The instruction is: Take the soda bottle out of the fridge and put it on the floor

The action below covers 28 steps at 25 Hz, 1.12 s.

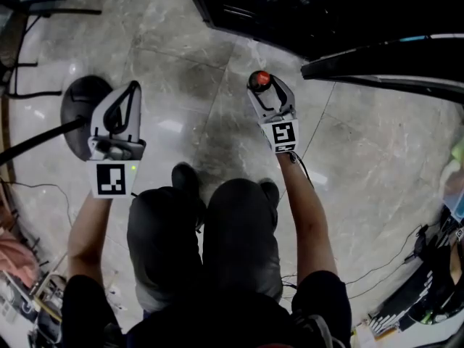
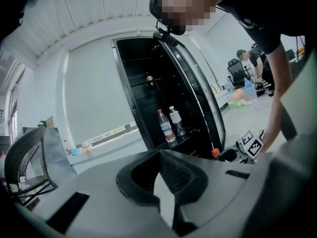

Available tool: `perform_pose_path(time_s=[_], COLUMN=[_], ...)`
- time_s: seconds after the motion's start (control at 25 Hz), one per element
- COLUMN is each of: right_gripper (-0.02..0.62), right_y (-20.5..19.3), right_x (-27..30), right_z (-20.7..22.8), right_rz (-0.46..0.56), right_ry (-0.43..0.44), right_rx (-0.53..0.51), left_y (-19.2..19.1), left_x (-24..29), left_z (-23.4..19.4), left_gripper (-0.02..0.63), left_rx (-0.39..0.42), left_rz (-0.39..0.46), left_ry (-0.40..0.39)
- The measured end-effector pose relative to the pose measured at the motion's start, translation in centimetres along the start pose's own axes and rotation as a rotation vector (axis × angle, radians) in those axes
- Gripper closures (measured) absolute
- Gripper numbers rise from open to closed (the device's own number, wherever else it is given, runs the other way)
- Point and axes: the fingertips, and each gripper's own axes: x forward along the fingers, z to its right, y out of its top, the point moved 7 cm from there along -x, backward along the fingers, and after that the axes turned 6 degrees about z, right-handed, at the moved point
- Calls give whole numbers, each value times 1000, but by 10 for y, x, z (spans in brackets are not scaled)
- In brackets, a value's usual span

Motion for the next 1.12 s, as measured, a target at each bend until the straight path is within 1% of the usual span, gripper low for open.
perform_pose_path(time_s=[0.12, 0.28, 0.44, 0.6, 0.72, 0.92, 1.12], right_gripper=[307, 305, 304, 307, 308, 305, 299], right_y=[-2, -5, -9, -11, -13, -11, -10], right_x=[-4, -11, -14, -16, -17, -18, -20], right_z=[-1, -2, -8, -10, -10, -10, -10], right_rz=[6, 16, 23, 19, 12, 1, 0], right_ry=[3, 16, 37, 21, 18, 23, 20], right_rx=[0, -9, -30, -16, -16, -10, -3], left_y=[-5, -11, -17, -18, -18, -20, -17], left_x=[0, 2, 1, -2, -4, -6, -4], left_z=[3, 7, 11, 16, 17, 15, 17], left_gripper=[581, 581, 581, 581, 581, 581, 581], left_rx=[3, -15, -5, -12, 1, 4, 18], left_rz=[-2, 10, 5, 7, 7, -19, -12], left_ry=[-9, -12, -23, -26, -36, -40, -59])
